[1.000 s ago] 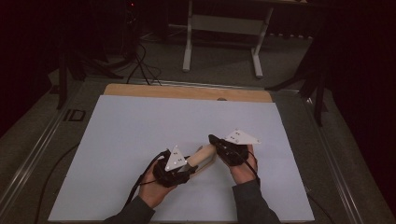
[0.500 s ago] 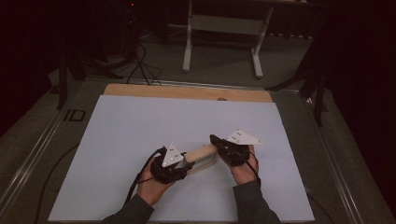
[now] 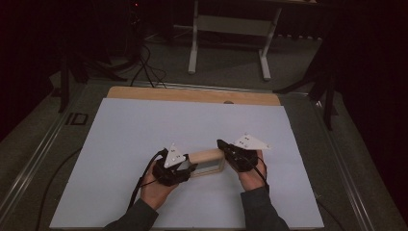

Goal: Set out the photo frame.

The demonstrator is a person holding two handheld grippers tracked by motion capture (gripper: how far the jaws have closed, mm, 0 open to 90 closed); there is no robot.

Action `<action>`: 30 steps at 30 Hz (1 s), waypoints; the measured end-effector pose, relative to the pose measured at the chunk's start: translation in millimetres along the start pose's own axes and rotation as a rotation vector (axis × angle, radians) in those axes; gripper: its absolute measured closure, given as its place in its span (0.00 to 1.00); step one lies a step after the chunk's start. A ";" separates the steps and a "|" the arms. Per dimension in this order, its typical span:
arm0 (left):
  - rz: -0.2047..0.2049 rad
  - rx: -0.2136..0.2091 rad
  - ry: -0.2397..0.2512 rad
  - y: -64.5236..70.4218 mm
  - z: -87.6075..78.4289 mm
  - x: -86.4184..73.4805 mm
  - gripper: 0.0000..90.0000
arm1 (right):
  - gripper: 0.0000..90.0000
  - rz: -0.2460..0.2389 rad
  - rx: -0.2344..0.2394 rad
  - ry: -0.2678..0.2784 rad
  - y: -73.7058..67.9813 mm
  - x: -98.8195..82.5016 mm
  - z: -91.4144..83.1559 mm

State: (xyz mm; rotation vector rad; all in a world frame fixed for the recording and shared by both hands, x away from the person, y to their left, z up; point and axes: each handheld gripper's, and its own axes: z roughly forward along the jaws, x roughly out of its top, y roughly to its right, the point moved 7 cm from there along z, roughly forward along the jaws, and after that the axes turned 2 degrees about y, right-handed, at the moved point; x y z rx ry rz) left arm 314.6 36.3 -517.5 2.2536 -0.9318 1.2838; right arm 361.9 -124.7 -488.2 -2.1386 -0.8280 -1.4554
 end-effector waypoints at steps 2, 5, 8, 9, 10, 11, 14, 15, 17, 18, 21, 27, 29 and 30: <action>-0.002 0.003 0.000 -0.5 0.0 0.0 0.62 | 1.00 -0.001 -0.002 -0.001 -0.2 -0.1 -0.5; -0.012 0.013 0.001 -2.4 0.5 0.1 0.61 | 1.00 -0.008 -0.006 -0.002 -0.7 -0.2 -1.3; -0.018 0.021 0.001 -3.7 0.6 0.1 0.61 | 1.00 -0.015 -0.010 -0.005 -0.8 -0.2 -1.9; -0.018 0.021 0.001 -3.7 0.6 0.1 0.61 | 1.00 -0.015 -0.010 -0.005 -0.8 -0.2 -1.9; -0.024 0.023 0.002 -4.4 0.8 0.0 0.61 | 1.00 -0.016 -0.010 -0.006 -0.8 -0.3 -2.1; -0.027 0.025 0.004 -5.0 0.8 0.1 0.61 | 1.00 -0.016 -0.011 -0.008 -1.0 -0.4 -2.5; -0.039 0.028 0.008 -5.9 0.9 -0.1 0.62 | 1.00 -0.014 -0.013 -0.011 -1.0 -0.5 -3.0; -0.039 0.028 0.008 -5.9 0.9 -0.1 0.62 | 1.00 -0.014 -0.013 -0.011 -1.0 -0.5 -3.0; -0.043 0.027 0.010 -6.0 1.2 0.0 0.63 | 1.00 -0.011 -0.017 -0.013 -1.3 -0.7 -3.6; -0.048 0.023 0.009 -5.9 1.4 -0.1 0.63 | 1.00 -0.011 -0.018 -0.014 -1.4 -0.7 -3.8; -0.050 0.016 0.008 -5.9 2.1 -0.7 0.64 | 0.99 -0.014 -0.015 -0.019 -0.9 0.0 -3.3; -0.054 0.009 0.010 -6.1 2.6 -1.2 0.64 | 0.87 -0.030 -0.003 -0.018 -2.4 2.7 -5.7; -0.056 0.008 0.011 -6.0 2.5 -1.1 0.64 | 0.82 -0.036 0.006 -0.015 -3.2 4.5 -7.4; -0.056 0.008 0.011 -5.9 2.3 -1.1 0.64 | 0.79 -0.039 0.019 -0.014 -4.0 5.2 -7.9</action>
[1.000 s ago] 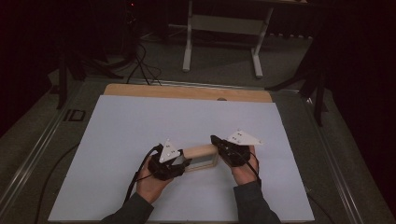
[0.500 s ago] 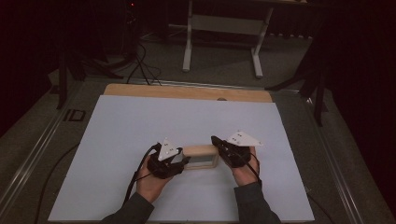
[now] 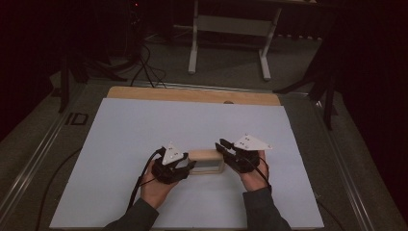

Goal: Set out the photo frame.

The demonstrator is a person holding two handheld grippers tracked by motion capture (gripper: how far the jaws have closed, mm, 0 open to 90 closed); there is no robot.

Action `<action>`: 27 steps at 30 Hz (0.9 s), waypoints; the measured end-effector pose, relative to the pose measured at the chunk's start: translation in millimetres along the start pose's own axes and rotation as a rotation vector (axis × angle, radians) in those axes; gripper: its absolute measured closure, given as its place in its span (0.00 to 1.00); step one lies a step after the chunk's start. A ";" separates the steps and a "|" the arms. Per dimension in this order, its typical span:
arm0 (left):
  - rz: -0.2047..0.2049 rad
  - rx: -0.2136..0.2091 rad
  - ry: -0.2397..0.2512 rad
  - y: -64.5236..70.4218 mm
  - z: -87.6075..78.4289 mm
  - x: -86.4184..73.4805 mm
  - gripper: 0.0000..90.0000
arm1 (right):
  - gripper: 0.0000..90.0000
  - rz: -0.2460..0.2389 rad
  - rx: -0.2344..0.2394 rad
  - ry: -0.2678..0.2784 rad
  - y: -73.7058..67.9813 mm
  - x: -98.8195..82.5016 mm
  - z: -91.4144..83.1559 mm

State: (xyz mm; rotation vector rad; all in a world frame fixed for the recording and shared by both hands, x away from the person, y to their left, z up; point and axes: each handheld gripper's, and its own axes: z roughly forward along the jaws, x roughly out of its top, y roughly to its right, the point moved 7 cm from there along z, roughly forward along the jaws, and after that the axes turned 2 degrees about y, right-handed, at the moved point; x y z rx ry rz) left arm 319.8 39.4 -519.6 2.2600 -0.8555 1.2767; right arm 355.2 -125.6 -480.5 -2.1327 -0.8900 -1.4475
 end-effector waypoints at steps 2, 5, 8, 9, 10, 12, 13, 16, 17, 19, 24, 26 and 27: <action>0.000 -0.002 -0.001 -0.1 -0.3 0.0 0.64 | 0.74 -0.013 0.039 -0.009 -3.5 1.0 -1.8; 0.000 -0.004 -0.001 -0.3 -0.6 0.1 0.64 | 0.72 -0.028 0.048 -0.012 -5.3 1.5 -3.0; 0.000 -0.005 -0.001 -0.5 -0.8 0.2 0.64 | 0.64 -0.035 0.079 -0.031 -8.7 1.8 -7.0; 0.000 -0.005 0.000 -0.5 -0.9 0.3 0.64 | 0.62 -0.037 0.078 -0.031 -8.3 1.8 -8.0; -0.002 -0.005 0.002 -0.4 -0.9 0.4 0.64 | 0.60 -0.033 0.078 -0.034 -7.9 1.7 -9.4; -0.003 -0.005 0.002 -0.4 -0.9 0.5 0.65 | 0.58 -0.028 0.079 -0.038 -5.7 1.2 -12.0; -0.003 -0.004 0.002 -0.4 -0.8 0.5 0.65 | 0.56 -0.025 0.082 -0.040 -4.6 0.7 -13.2; -0.002 -0.004 0.001 -0.4 -0.7 0.4 0.65 | 0.53 -0.012 0.091 -0.058 -2.2 -2.6 -15.9; -0.001 -0.004 0.000 -0.5 -0.7 0.3 0.65 | 0.52 -0.012 0.093 -0.062 -1.6 -4.1 -16.3; -0.001 -0.005 0.000 -0.4 -0.5 0.3 0.65 | 0.51 -0.009 0.101 -0.073 -1.4 -7.3 -17.0; -0.004 -0.005 0.000 -0.5 -0.3 0.3 0.65 | 0.48 -0.004 0.113 -0.089 0.4 -13.6 -17.0; -0.004 -0.006 0.001 -0.7 -0.2 0.3 0.64 | 0.47 -0.001 0.128 -0.098 -0.4 -16.2 -16.5; -0.004 -0.006 0.000 -0.8 -0.1 0.3 0.64 | 0.47 -0.003 0.131 -0.104 -0.4 -17.8 -16.1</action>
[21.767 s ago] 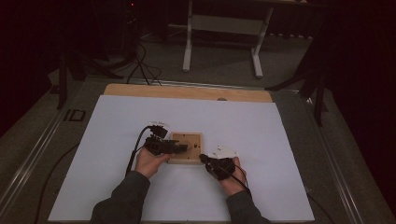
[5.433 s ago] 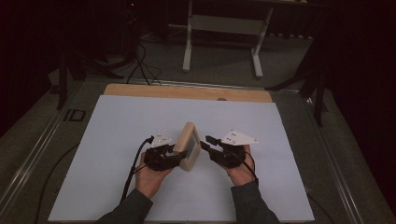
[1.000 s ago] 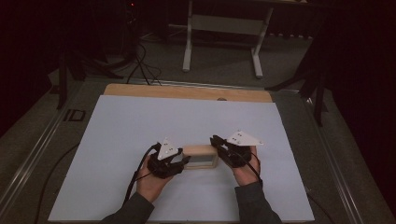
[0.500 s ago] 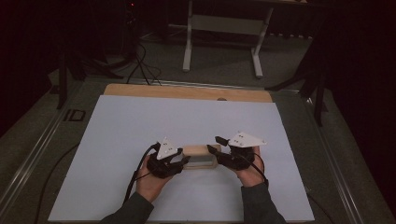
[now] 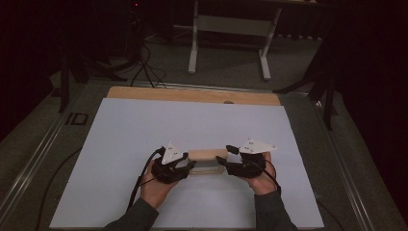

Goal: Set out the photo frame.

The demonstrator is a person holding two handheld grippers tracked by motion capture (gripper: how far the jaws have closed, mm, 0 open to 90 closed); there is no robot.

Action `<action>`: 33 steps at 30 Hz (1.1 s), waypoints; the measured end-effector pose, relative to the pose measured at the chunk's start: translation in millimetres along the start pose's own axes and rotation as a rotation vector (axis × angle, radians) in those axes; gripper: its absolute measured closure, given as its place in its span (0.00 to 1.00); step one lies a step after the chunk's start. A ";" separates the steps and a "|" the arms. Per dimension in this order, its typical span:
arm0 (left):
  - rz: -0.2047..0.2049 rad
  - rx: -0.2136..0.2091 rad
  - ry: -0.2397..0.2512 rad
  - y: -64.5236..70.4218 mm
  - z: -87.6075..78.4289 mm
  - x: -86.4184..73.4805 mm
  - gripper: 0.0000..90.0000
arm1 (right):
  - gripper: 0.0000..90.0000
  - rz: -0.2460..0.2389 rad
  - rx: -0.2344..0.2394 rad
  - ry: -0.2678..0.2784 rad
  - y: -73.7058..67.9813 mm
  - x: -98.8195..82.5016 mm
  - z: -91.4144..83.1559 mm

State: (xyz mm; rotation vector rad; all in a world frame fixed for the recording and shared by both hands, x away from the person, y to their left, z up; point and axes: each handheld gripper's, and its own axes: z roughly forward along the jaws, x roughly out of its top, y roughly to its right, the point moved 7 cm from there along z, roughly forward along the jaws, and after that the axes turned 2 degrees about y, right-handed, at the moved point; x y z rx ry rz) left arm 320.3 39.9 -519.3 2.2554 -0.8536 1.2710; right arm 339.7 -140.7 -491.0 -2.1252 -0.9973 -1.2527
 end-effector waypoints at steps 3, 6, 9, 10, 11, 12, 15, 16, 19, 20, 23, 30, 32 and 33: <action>-0.002 -0.002 0.001 0.2 0.5 0.1 0.64 | 0.46 0.002 0.011 -0.016 0.6 -5.5 2.8; -0.001 -0.001 0.000 -0.2 0.8 0.2 0.64 | 0.46 -0.003 0.021 -0.031 1.9 -11.0 5.0; -0.004 -0.004 0.003 -0.1 1.5 0.5 0.64 | 0.47 -0.008 0.025 -0.035 2.4 -13.0 5.5; -0.003 -0.004 0.003 -0.1 1.6 0.6 0.63 | 0.47 -0.013 0.024 -0.036 2.6 -13.5 5.7; -0.003 -0.004 0.003 -0.1 1.7 0.7 0.63 | 0.47 -0.016 0.022 -0.040 2.5 -14.2 6.0; -0.003 -0.004 0.003 -0.1 1.7 0.7 0.63 | 0.48 -0.023 0.017 -0.044 2.6 -14.9 6.5; -0.002 -0.006 0.003 0.2 1.9 1.1 0.63 | 0.53 -0.042 -0.002 -0.066 3.4 -18.1 9.0; -0.001 -0.005 0.003 0.2 2.0 1.1 0.63 | 0.54 -0.044 -0.008 -0.069 3.6 -18.8 9.4; 0.003 -0.001 0.005 0.3 2.0 1.2 0.63 | 0.58 -0.041 -0.016 -0.069 5.2 -19.5 9.2; 0.008 0.003 0.006 0.3 2.1 1.2 0.63 | 0.59 -0.042 -0.016 -0.067 5.6 -19.6 9.0; 0.010 0.004 0.008 0.3 2.2 1.4 0.63 | 0.60 -0.045 -0.020 -0.067 6.0 -19.9 8.4; 0.017 0.010 0.010 0.3 1.9 1.4 0.64 | 0.60 -0.053 -0.024 -0.067 5.9 -19.9 8.3; 0.021 0.011 0.012 -0.1 1.6 1.5 0.64 | 0.60 -0.055 -0.025 -0.067 5.8 -19.8 8.3; 0.023 0.010 0.013 -0.3 1.5 1.5 0.64 | 0.60 -0.056 -0.026 -0.067 5.6 -19.8 8.3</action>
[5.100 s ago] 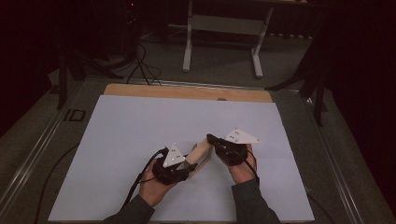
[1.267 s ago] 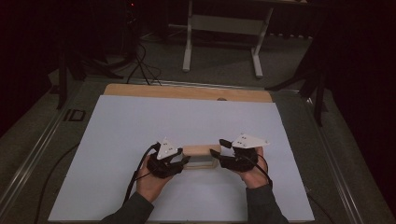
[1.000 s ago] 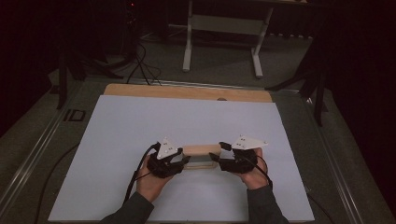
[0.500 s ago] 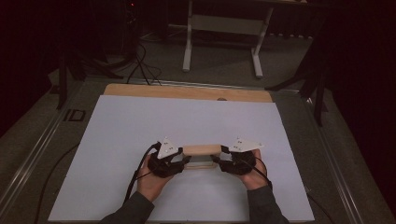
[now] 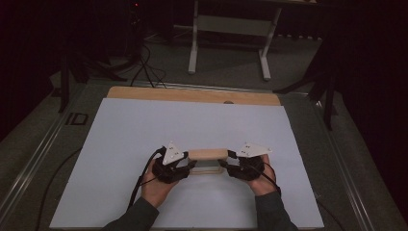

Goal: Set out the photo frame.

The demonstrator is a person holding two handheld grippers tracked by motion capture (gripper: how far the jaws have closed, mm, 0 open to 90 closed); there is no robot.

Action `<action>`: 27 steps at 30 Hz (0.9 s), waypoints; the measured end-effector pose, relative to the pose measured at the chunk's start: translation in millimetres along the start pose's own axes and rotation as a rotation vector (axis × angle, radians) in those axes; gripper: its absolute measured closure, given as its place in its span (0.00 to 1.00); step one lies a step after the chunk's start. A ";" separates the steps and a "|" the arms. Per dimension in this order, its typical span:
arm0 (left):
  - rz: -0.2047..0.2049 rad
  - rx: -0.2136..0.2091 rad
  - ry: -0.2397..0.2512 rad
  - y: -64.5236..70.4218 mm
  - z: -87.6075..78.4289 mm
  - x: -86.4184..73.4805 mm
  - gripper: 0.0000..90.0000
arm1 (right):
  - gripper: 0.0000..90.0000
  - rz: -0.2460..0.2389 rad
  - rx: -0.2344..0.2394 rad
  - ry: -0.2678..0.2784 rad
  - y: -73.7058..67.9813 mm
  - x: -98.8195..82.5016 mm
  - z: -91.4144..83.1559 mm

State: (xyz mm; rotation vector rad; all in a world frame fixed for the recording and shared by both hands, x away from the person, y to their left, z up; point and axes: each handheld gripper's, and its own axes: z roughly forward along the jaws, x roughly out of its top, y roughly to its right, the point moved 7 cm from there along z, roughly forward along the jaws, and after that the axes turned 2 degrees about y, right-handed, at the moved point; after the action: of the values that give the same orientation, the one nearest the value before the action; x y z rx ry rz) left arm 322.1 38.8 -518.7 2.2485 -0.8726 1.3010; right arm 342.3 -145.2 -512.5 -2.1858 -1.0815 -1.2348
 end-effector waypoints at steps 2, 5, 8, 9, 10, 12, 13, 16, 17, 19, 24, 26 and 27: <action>0.001 0.001 0.002 -0.4 -0.3 0.0 0.64 | 0.60 -0.001 -0.001 0.002 -0.2 0.2 0.2; 0.002 -0.001 0.004 -1.1 -0.7 0.0 0.64 | 0.60 -0.003 -0.004 0.003 -0.7 0.6 0.6; 0.004 -0.001 0.004 -2.2 -1.1 0.0 0.64 | 0.61 -0.005 -0.006 0.004 -1.3 1.0 1.2; 0.007 -0.001 0.003 -2.9 -1.5 -0.2 0.64 | 0.60 -0.006 -0.006 0.005 -1.4 1.2 1.3; 0.007 -0.001 0.003 -2.9 -1.5 -0.2 0.64 | 0.60 -0.006 -0.006 0.005 -1.4 1.2 1.3; 0.006 -0.003 0.006 -3.5 -1.9 -0.1 0.64 | 0.61 -0.008 -0.007 0.005 -1.5 1.4 1.6; 0.006 -0.001 0.010 -4.9 -2.6 0.3 0.64 | 0.61 -0.007 -0.009 0.007 -2.4 2.5 2.7; 0.010 -0.003 0.013 -6.8 -3.7 0.4 0.64 | 0.61 -0.013 -0.009 0.010 -3.6 3.4 3.7; 0.011 -0.003 0.013 -7.3 -3.8 0.4 0.64 | 0.61 -0.016 -0.010 0.010 -4.0 3.8 4.1; 0.014 -0.003 0.011 -8.3 -3.7 0.1 0.64 | 0.61 -0.016 -0.013 0.009 -4.3 4.2 4.7; 0.002 -0.014 0.008 -10.4 -3.0 -0.6 0.64 | 0.61 -0.020 -0.017 0.007 -4.7 5.1 6.3; 0.001 -0.020 0.007 -12.2 -3.1 -0.6 0.64 | 0.61 -0.020 -0.017 0.007 -4.8 5.6 7.0; 0.002 -0.021 0.007 -12.7 -3.2 -0.6 0.64 | 0.61 -0.021 -0.016 0.006 -5.0 6.1 7.4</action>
State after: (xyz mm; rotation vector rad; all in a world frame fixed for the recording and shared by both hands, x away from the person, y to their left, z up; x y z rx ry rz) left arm 328.6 50.2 -518.1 2.2261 -0.8822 1.2941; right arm 344.2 -134.7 -511.3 -2.1865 -1.0981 -1.2633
